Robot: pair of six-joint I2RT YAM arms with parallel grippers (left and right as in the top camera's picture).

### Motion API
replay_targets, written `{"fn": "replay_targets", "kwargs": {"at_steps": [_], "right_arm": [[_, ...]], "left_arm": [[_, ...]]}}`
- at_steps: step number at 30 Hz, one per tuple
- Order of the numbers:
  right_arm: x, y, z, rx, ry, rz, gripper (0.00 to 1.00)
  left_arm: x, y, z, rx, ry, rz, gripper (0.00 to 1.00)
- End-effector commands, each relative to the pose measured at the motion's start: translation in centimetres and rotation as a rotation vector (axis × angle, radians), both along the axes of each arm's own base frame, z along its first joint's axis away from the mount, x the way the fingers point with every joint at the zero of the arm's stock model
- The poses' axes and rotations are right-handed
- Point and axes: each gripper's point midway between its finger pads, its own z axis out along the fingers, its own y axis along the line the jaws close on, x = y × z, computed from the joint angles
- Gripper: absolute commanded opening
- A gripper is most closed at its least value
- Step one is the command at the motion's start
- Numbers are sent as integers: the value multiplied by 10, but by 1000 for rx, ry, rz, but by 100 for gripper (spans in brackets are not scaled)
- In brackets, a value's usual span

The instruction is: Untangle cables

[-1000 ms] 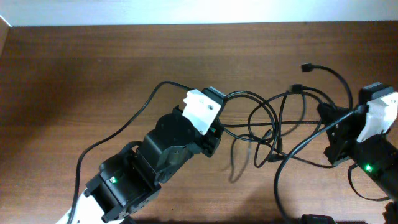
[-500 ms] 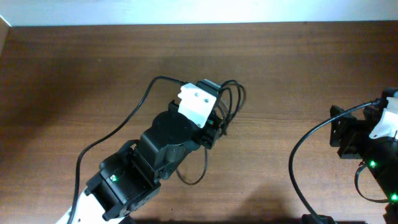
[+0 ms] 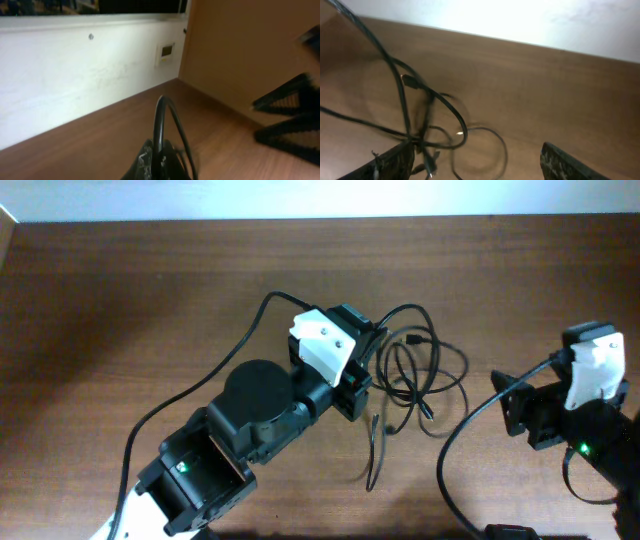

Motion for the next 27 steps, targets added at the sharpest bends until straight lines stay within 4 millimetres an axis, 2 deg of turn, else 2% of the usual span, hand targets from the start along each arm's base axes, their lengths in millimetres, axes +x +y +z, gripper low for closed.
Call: {"fn": "replay_targets", "kwargs": {"at_steps": [1, 4, 13, 18, 20, 24, 27], "right_arm": [[-2, 23, -4, 19, 24, 175, 79], [-8, 44, -9, 63, 48, 326, 79], [4, 43, -31, 97, 171, 324, 78], [-4, 58, -26, 110, 134, 463, 78], [-5, 59, -26, 107, 129, 476, 78], [-5, 59, -27, 105, 129, 473, 78], [-4, 59, -27, 105, 130, 473, 78]], "left_arm": [[-12, 9, 30, -68, -75, -20, 0], [-12, 10, 44, -110, -113, -19, 0], [-7, 16, 52, -134, -135, 29, 0], [-7, 18, 65, -172, -175, 38, 0], [-6, 20, 69, -131, -237, 53, 0], [14, 48, 78, -81, -316, 253, 0], [10, 57, 96, -83, -397, 285, 0]]}}
